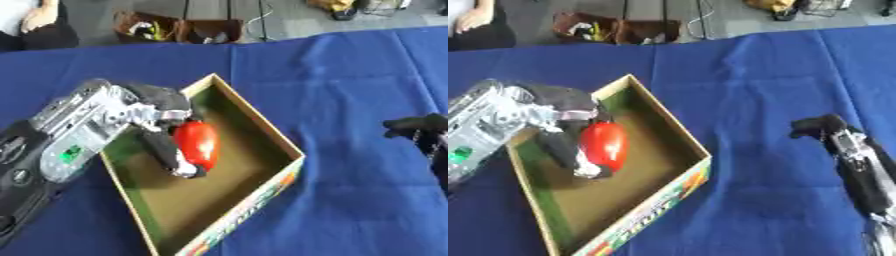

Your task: Pick up objects on the table and place them in the box.

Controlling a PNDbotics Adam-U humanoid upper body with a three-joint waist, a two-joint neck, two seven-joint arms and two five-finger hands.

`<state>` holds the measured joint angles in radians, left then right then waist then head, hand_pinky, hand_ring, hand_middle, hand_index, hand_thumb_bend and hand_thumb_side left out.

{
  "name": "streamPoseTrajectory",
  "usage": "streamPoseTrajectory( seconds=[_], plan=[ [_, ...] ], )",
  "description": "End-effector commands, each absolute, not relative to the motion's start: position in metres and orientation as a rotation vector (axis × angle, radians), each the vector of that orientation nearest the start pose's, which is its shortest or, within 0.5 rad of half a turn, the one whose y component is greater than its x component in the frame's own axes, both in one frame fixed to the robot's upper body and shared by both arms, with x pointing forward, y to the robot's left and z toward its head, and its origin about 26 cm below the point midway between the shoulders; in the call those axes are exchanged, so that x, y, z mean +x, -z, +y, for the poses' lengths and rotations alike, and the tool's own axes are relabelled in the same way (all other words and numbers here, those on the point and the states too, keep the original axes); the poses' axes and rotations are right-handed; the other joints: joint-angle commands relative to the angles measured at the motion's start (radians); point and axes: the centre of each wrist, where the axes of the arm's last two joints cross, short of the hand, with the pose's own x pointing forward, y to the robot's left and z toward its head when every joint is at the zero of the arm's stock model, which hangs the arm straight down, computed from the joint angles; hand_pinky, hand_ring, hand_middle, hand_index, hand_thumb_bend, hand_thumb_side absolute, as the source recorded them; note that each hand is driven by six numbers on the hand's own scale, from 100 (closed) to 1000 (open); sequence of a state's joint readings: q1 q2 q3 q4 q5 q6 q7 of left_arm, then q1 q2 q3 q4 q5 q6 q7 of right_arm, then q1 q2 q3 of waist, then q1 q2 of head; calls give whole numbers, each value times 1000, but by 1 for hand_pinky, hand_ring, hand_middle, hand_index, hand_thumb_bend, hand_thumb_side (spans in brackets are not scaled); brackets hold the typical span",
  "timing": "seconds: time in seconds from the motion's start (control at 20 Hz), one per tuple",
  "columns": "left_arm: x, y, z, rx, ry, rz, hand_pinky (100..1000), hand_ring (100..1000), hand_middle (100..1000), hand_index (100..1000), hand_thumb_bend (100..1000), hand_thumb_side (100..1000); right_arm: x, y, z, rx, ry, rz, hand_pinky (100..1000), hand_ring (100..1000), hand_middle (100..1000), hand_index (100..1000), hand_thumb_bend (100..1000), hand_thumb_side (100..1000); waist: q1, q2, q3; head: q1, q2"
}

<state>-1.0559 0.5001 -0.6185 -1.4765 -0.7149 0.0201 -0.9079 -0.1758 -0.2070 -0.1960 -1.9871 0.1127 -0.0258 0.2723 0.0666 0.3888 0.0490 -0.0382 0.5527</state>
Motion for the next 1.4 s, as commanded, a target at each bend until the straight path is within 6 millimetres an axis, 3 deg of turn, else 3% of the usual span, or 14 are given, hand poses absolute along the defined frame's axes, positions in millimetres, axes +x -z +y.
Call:
streamPoseTrajectory(
  seconds=[0.05, 0.1, 0.15, 0.45, 0.5, 0.65, 0.7, 0.95, 1.2, 1.4],
  plan=[
    [395, -282, 122, 720, 2234, -1221, 669, 838, 894, 1000, 323, 907, 283, -169, -304, -255, -466, -2129, 911, 827, 569, 701, 100, 1000, -2, -19, 2, 1, 1],
    [395, -283, 123, 714, 2242, -1230, 669, 838, 894, 1000, 323, 907, 283, -169, -304, -255, -466, -2128, 911, 827, 569, 701, 100, 1000, -2, -19, 2, 1, 0],
    [396, -283, 123, 710, 2247, -1237, 800, 911, 946, 1000, 435, 963, 283, -169, -304, -254, -466, -2128, 911, 827, 569, 701, 100, 1000, -2, -19, 2, 1, 0],
    [395, -288, 125, 703, 2236, -1276, 933, 993, 1000, 1000, 627, 1000, 283, -169, -303, -252, -467, -2125, 911, 827, 569, 701, 100, 1000, -3, -19, 3, -3, 0],
    [394, -290, 125, 706, 2233, -1283, 929, 990, 1000, 1000, 621, 1000, 283, -169, -303, -252, -468, -2124, 911, 827, 569, 702, 100, 1000, -3, -19, 3, -4, 0],
    [389, -299, 128, 706, 2196, -1334, 904, 964, 970, 1000, 518, 1000, 283, -168, -303, -250, -471, -2121, 912, 827, 569, 702, 100, 1000, -2, -20, 5, -9, 2],
    [387, -303, 128, 701, 2179, -1363, 894, 947, 951, 1000, 421, 987, 283, -168, -303, -251, -470, -2119, 912, 828, 569, 702, 100, 1000, -2, -21, 7, -10, 2],
    [366, -337, 136, 683, 2027, -1590, 861, 873, 893, 1000, 195, 1000, 283, -168, -304, -257, -461, -2122, 912, 827, 569, 702, 100, 1000, -5, -21, 14, -19, 5],
    [341, -365, 146, 636, 1825, -1857, 856, 819, 847, 1000, 100, 1000, 283, -169, -305, -260, -448, -2133, 911, 827, 569, 702, 100, 1000, -16, -21, 23, -36, 18],
    [321, -380, 163, 604, 1647, -2029, 837, 782, 815, 1000, 100, 1000, 283, -169, -306, -267, -437, -2140, 910, 826, 569, 701, 100, 1000, -24, -21, 30, -40, 25]
  ],
)
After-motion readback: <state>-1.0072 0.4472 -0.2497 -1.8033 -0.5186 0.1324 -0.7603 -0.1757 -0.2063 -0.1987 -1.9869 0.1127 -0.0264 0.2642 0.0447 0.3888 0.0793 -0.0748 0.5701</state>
